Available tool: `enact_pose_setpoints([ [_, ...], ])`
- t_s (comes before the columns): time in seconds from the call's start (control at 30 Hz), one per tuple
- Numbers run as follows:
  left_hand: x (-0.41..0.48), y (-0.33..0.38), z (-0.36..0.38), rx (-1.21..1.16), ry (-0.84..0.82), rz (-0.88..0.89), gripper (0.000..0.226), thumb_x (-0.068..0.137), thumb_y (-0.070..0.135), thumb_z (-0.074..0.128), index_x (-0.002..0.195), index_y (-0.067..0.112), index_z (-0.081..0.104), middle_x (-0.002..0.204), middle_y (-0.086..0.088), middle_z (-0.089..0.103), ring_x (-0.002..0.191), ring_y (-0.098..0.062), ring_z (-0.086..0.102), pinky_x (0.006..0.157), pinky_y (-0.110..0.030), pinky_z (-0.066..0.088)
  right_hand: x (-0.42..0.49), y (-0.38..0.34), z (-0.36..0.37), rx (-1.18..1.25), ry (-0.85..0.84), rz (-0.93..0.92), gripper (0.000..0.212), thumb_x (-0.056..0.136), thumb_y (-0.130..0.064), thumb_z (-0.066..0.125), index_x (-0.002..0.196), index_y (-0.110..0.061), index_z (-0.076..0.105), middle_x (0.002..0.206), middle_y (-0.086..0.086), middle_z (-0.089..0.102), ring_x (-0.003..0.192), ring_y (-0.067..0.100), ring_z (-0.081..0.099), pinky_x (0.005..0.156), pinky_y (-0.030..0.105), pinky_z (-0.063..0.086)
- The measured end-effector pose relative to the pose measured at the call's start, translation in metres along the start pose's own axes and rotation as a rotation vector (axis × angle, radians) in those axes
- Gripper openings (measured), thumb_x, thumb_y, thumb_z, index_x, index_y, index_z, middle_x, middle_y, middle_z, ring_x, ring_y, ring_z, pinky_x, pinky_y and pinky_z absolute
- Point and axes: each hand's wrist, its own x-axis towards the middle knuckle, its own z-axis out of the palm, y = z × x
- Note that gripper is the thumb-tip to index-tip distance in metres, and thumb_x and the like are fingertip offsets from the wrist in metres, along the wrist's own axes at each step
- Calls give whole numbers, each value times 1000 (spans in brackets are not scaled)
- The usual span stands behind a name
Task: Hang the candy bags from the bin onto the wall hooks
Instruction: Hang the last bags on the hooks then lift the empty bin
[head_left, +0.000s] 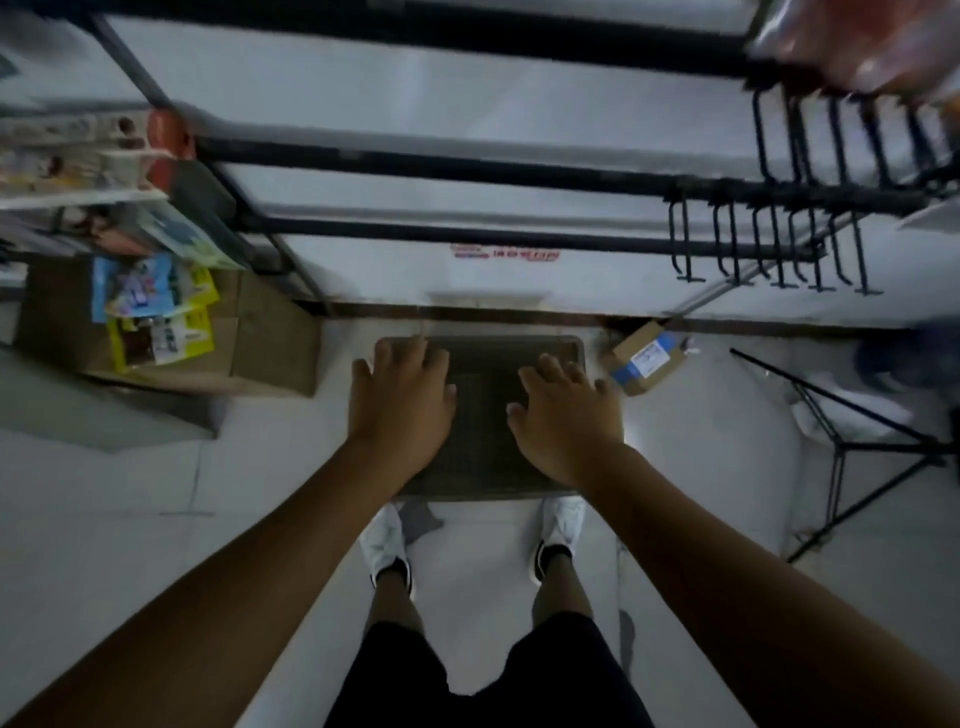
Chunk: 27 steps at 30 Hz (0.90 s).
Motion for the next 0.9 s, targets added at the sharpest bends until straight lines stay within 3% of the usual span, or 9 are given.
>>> enact_pose_setpoints([
  [0.4, 15, -20, 111, -65, -184, -100, 44, 101, 40, 42, 139, 18, 47, 146, -7, 46, 132, -35, 41, 100, -49, 42, 56, 31, 105, 195, -179, 105, 52, 101, -46, 35, 149, -25, 30, 157, 0, 31, 140, 27, 36, 106, 46, 38],
  [0.7, 53, -50, 209, -134, -256, -210, 49, 101, 47, 42, 142, 20, 45, 148, -6, 48, 131, -33, 47, 100, -47, 43, 123, 63, 198, 582, -235, 263, 49, 103, -44, 39, 147, -23, 37, 144, 7, 50, 125, 25, 54, 99, 35, 43],
  [0.8, 69, -61, 244, -176, -264, -247, 48, 101, 45, 44, 141, 19, 47, 146, -8, 49, 129, -34, 49, 98, -50, 44, 144, 82, 232, 640, -232, 304, 47, 102, -46, 40, 142, -21, 43, 127, 10, 59, 113, 26, 60, 100, 44, 48],
  [0.9, 86, -75, 280, -229, -264, -279, 49, 100, 47, 45, 140, 19, 49, 143, -8, 53, 126, -35, 52, 98, -51, 45, 164, 99, 269, 739, -227, 340, 32, 100, -49, 41, 117, -24, 51, 91, 0, 56, 91, 22, 57, 89, 43, 49],
])
